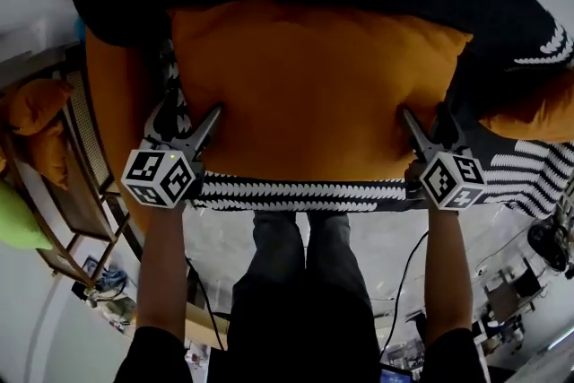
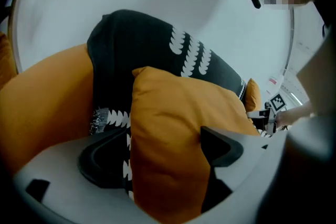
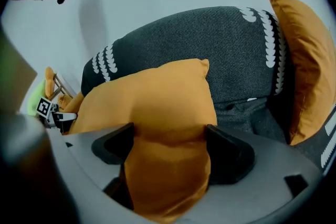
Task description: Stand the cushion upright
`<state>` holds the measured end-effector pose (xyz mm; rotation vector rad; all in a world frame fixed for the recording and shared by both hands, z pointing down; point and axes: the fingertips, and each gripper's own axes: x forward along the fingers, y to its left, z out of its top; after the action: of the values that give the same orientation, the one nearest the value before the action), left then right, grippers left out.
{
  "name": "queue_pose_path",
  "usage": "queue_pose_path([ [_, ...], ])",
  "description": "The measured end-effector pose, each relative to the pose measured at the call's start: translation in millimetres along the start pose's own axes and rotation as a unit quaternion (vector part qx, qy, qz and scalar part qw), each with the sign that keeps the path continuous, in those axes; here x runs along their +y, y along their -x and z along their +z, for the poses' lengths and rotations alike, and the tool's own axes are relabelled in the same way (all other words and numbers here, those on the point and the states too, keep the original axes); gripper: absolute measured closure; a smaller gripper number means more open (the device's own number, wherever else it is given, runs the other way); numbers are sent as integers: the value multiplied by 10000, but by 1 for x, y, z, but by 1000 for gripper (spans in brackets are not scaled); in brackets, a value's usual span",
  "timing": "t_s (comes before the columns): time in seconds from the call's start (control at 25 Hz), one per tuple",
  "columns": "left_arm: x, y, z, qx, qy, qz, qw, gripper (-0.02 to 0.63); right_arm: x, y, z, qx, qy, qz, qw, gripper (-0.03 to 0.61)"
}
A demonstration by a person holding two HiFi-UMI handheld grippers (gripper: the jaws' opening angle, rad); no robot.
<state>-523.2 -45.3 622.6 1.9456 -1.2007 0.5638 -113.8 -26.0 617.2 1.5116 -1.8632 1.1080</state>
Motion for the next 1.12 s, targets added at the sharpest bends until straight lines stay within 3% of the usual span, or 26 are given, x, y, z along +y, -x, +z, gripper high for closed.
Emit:
queue_pose_path([
  [0.4, 9, -26, -13, 189, 436, -319, 9984, 133, -13, -22, -5, 201, 295, -426, 9985, 99],
  [0.6, 10, -29, -23, 126, 961, -463, 9942, 130, -25, -36, -14, 659, -146, -73, 9977, 13],
  [0.72, 10, -30, -26, 30, 1256, -515, 9907, 130, -24, -44, -20, 914, -578, 280, 9937, 6],
  [0.92, 11, -30, -24, -63, 1268, -517, 9906, 130, -21, -44, -14, 652, -273, 159, 9974, 6],
  [1.08, 7, -29, -25, -67, 1317, -581, 9896, 133, -12, -41, -15, 414, -407, 204, 9981, 15],
  [1.12, 4, -28, -25, -67, 1326, -628, 9892, 139, -7, -39, -15, 338, -408, 250, 9983, 43],
])
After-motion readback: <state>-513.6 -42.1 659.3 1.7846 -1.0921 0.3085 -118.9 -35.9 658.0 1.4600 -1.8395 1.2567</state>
